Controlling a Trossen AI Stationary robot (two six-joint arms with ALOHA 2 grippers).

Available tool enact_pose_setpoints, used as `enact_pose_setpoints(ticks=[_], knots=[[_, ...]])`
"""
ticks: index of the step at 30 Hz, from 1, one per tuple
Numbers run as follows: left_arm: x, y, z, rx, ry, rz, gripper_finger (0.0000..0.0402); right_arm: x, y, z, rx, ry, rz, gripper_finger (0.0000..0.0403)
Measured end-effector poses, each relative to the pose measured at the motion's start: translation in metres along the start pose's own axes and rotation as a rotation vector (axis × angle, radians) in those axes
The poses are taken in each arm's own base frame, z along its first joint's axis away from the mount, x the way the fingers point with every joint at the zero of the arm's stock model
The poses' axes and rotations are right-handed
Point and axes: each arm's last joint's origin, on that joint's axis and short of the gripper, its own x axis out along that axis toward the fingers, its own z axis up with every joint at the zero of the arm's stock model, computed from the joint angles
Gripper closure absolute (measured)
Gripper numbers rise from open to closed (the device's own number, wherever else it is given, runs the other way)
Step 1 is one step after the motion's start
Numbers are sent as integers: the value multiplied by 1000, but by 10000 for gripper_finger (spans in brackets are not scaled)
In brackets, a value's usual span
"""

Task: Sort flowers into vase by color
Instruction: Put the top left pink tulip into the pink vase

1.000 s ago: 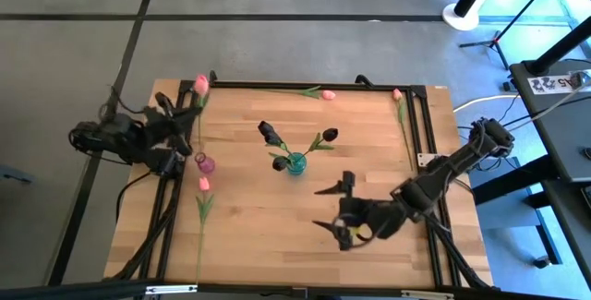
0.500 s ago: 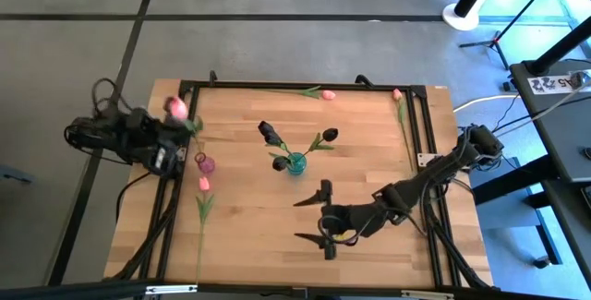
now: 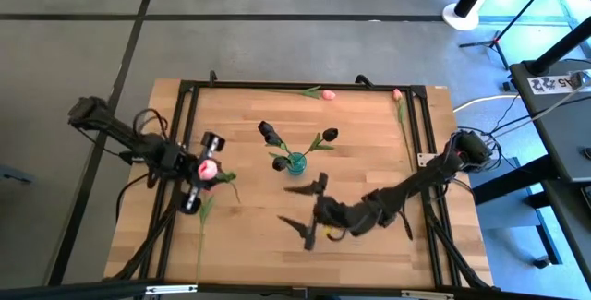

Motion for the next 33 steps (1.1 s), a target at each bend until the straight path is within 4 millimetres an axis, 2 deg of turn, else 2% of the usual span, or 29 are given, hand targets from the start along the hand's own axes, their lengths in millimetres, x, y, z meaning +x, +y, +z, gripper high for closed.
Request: enact_pose_setpoints(ticks=[6,10,13,16,20,26,30,33], knots=[[11,-17,-18,4,-58,5,398,18,-21,5,-1,-35,2,72],[18,-23,-41,3,-25,14,398,27,-32,5,13,-35,51,74],[32,-28,-51,4,2,20,398,32,-39,6,24,-34,68,90],[48,-31,-59,7,19,54,398,35,-42,5,19,-26,107,123],[62,-34,-68,41,57,105,398,34,-39,5,16,-29,189,173],[66,-35,-73,50,74,134,398,31,-32,4,-7,-16,252,231],[66,-37,-73,46,82,131,398,27,-31,-2,-81,56,260,244],[65,-40,-71,43,74,121,398,21,-32,3,-96,92,289,231]])
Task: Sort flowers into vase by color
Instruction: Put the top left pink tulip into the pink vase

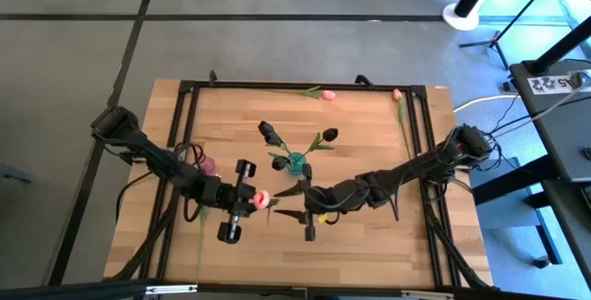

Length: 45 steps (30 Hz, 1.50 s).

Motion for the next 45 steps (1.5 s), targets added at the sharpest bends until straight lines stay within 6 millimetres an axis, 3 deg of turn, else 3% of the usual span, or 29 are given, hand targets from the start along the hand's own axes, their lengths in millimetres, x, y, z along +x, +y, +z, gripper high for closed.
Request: enact_pose_setpoints(ticks=[6,10,16,23,31,35,45], knots=[[0,1,0,0,0,-5,398,-3,5,8,21,-61,27,186],[2,4,-1,0,-10,-21,398,-2,5,8,30,-84,7,187],[6,10,-20,-5,23,3,398,0,4,11,51,-136,-31,246],[6,11,-23,-33,48,31,373,-1,7,6,44,-91,-91,385],[0,13,-19,-120,267,9,287,-3,7,-3,101,27,-94,396],[-4,16,-20,-150,341,82,261,-4,7,-9,95,81,-81,391],[-6,22,-29,-209,419,199,280,-6,5,-19,61,180,-136,392]])
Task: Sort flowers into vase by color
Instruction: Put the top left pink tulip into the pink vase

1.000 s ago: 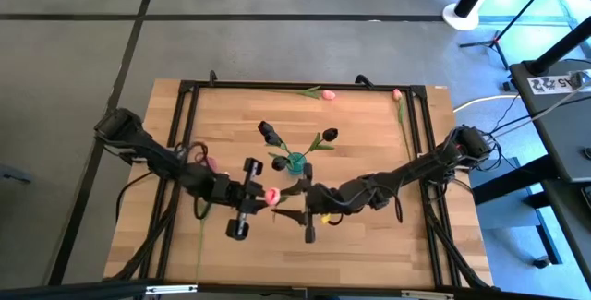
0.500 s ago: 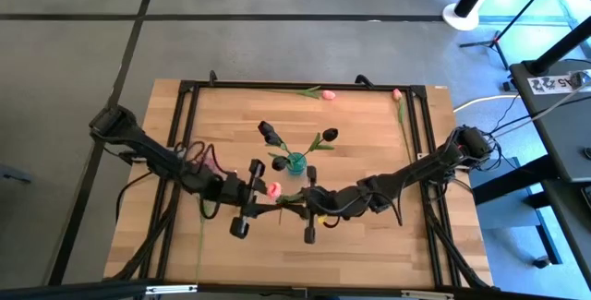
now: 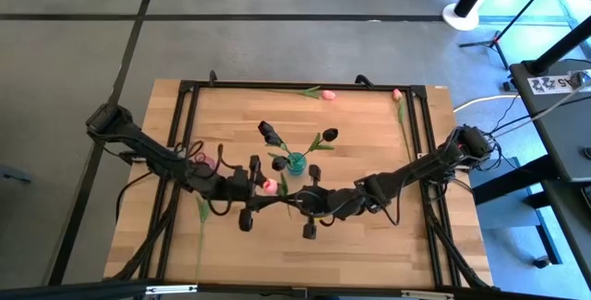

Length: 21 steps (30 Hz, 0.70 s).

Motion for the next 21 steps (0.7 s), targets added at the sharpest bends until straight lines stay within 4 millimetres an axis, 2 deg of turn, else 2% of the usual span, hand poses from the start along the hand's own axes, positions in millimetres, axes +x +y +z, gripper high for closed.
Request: enact_pose_setpoints(ticks=[3,6,8,13,17,21], knots=[[-1,1,0,1,9,19,308,0,-1,-1,2,11,-19,390],[0,2,-2,-9,27,27,362,0,-1,-2,-4,21,-21,370],[0,3,-3,-4,40,31,389,0,-1,-3,-9,29,-20,343],[-10,3,2,44,115,44,396,-1,0,-3,-9,27,-15,255],[-34,-6,26,187,223,97,397,-16,12,5,-27,3,24,194],[-73,-17,52,372,279,256,398,-31,27,6,-52,-12,-4,160]])
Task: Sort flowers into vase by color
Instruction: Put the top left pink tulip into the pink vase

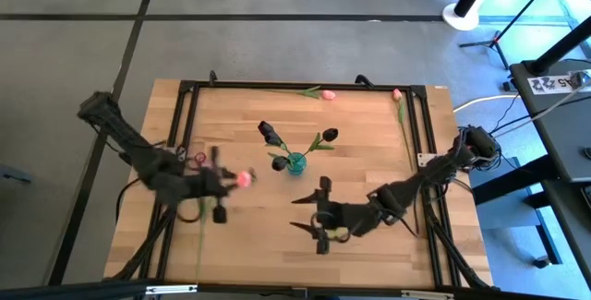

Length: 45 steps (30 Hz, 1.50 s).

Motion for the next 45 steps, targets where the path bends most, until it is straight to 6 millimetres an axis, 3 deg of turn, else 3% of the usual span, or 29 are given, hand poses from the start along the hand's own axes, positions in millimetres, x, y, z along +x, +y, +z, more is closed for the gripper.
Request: enact_pose_setpoints(ticks=[5,10,21,32,40,45], knots=[[-51,17,5,61,-56,262,399,-14,15,0,-31,-26,-92,155],[-76,33,-2,101,-98,333,399,-21,22,-1,-37,-34,-132,161],[-89,72,-21,54,-85,268,399,-29,33,-3,-11,-40,-117,162],[-94,111,-41,-116,125,105,400,-32,35,-4,-17,-48,-158,162],[-107,136,-9,-96,127,15,400,-32,34,-2,-5,-64,-195,162],[-113,148,-9,-50,157,34,400,-32,33,0,9,-81,-217,162]])
